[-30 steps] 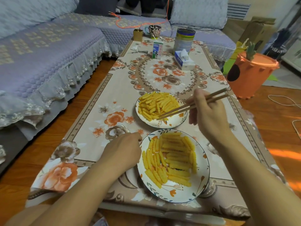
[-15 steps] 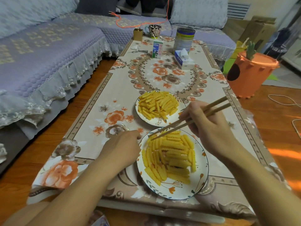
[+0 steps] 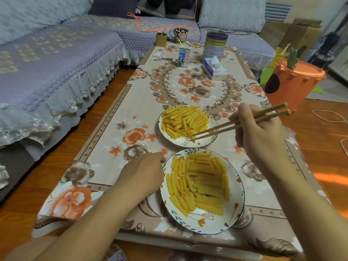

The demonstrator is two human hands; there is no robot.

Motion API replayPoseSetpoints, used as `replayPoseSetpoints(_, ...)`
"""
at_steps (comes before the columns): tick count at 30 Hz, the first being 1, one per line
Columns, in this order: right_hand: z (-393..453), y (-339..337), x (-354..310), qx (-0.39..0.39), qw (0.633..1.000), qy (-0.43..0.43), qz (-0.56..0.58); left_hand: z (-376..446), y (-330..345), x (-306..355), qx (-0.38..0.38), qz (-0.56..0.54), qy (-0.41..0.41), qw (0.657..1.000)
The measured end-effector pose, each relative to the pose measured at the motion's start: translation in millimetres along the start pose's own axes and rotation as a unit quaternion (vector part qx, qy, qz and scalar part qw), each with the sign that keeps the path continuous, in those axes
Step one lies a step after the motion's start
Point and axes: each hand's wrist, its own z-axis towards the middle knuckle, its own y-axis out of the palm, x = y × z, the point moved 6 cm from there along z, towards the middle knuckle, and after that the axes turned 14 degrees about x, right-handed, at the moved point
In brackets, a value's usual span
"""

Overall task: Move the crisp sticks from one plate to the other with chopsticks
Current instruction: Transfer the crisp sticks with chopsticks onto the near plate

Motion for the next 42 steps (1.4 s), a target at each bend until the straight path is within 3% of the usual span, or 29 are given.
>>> replayPoseSetpoints(2, 2.0, 4.2, 10.4, 0.013, 1.000, 0.010, -0.017, -1.0, -1.0, 1.1, -0.002, 0.000, 0.003, 1.000)
replayPoseSetpoints(8, -11.6, 42.7, 22.5, -0.065, 0.998, 0.018, 0.005, -2.3, -2.5, 3.4, -0.004, 0.011, 0.005, 1.000)
replayPoseSetpoints(15, -16.7, 67.0, 23.0, -0.090, 0.996, 0.008, -0.025, 0.4, 0.5, -2.7, -0.008, -0.005, -0.014, 1.000)
replayPoseSetpoints(21, -7.7, 32.1, 3.1, -0.028, 0.997, 0.061, 0.029, 5.0, 0.1, -6.9, -0.014, -0.017, -0.020, 1.000)
replayPoseSetpoints(28, -11.0, -17.7, -13.8, -0.036, 0.989, 0.144, 0.029, 3.3, 1.4, -7.6, -0.011, -0.016, -0.014, 1.000)
replayPoseSetpoints(42, -15.0, -37.4, -20.8, -0.068, 0.986, 0.093, -0.117, 1.5, 1.5, 4.4, 0.004, 0.022, 0.013, 1.000)
